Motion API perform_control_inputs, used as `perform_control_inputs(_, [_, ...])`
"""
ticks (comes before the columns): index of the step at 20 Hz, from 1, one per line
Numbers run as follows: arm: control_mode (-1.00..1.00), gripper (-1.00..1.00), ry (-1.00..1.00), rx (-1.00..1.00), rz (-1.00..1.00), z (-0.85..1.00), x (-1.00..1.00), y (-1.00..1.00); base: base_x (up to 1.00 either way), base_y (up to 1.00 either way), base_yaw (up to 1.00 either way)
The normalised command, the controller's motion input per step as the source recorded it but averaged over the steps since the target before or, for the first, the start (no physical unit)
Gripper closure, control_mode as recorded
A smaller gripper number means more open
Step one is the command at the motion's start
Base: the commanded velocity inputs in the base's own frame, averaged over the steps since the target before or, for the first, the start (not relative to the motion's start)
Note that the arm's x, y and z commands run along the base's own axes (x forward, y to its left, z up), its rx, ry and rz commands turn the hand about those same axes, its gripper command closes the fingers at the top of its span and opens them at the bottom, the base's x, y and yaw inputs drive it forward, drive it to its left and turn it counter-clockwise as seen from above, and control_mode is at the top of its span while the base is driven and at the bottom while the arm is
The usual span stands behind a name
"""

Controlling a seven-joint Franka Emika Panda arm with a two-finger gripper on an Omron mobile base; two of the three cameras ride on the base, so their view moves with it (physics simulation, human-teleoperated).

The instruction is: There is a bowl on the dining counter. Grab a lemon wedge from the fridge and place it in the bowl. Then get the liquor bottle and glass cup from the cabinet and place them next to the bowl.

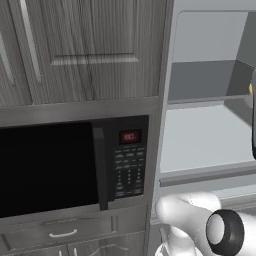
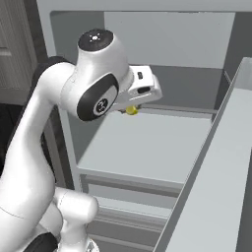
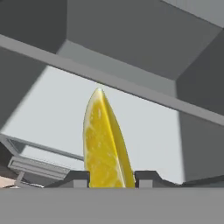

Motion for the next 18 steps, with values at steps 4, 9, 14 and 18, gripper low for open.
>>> perform_control_inputs(4, [-1.0, 1.0, -0.04, -0.07, -0.17, 0.3, -0.66, 0.38, 0.0, 0.0, 0.0])
perform_control_inputs(9, [-1.0, 1.0, -0.12, -0.03, -0.11, 0.36, -0.58, 0.35, 0.0, 0.0, 0.0])
perform_control_inputs(14, [-1.0, 1.0, -0.03, -0.02, -0.08, 0.28, -0.18, 0.75, 0.0, 0.0, 0.0])
perform_control_inputs(18, [-1.0, 1.0, 0.0, 0.0, -0.02, 0.0, -0.33, 0.76, 0.0, 0.0, 0.0])
